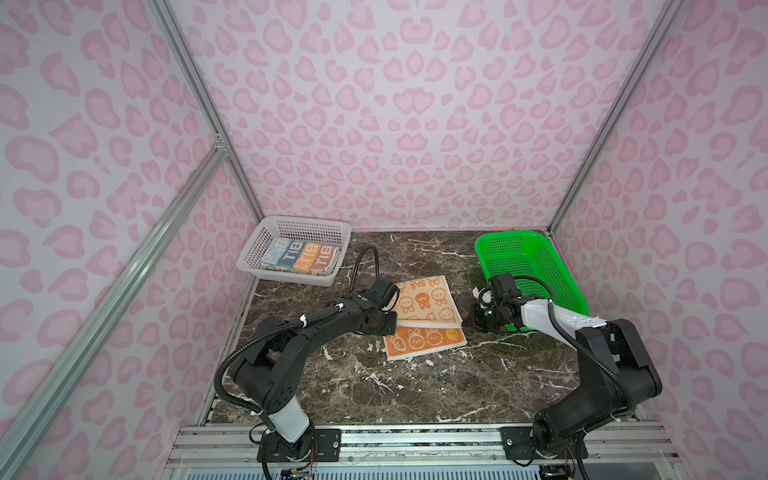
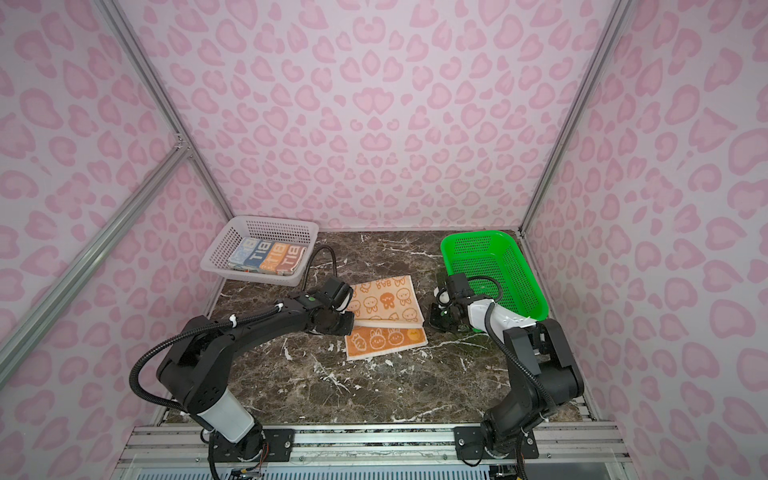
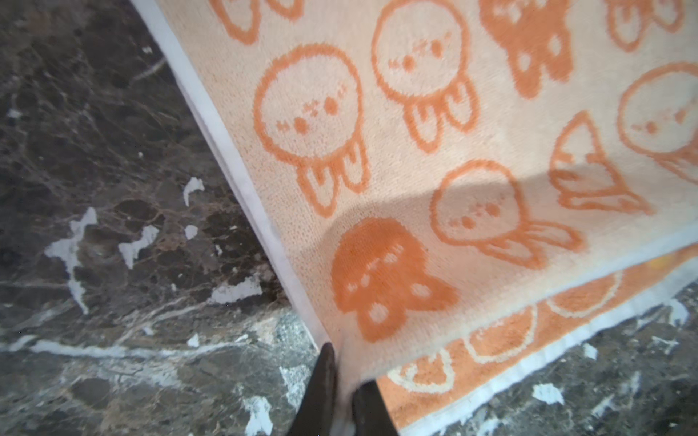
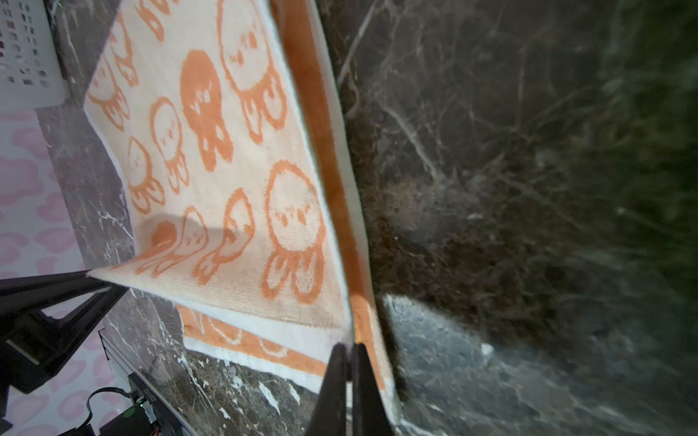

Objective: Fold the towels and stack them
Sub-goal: 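Fold the far edge toward the robot with both grippers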

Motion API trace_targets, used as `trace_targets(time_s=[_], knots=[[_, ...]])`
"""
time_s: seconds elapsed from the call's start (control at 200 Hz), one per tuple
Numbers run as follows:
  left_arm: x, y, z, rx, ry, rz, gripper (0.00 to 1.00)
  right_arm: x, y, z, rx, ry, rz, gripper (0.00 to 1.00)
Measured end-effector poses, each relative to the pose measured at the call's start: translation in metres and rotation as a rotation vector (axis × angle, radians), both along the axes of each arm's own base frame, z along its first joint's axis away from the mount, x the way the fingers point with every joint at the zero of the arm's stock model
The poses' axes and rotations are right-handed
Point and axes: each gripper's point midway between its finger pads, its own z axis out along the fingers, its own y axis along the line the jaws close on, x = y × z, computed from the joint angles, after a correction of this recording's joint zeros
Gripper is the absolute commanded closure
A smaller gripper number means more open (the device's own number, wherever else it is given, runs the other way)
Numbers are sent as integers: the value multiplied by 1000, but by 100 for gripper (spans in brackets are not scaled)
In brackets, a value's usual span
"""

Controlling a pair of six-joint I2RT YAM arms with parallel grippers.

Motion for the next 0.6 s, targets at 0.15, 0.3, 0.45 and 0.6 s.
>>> trace_targets(time_s=[0.15, 0.3, 0.45, 0.6], knots=[[0, 7, -21, 65, 34, -1, 91, -1, 4, -14, 10, 24, -12, 100], [24, 15, -24, 78, 30, 37, 91, 9, 10, -21, 37, 35, -32, 100], [59, 20, -18, 72, 4, 70, 92, 41, 16, -13, 73, 5, -64, 100], [100, 20, 6, 97, -72, 84, 92, 82, 22, 16, 93, -74, -77, 100]])
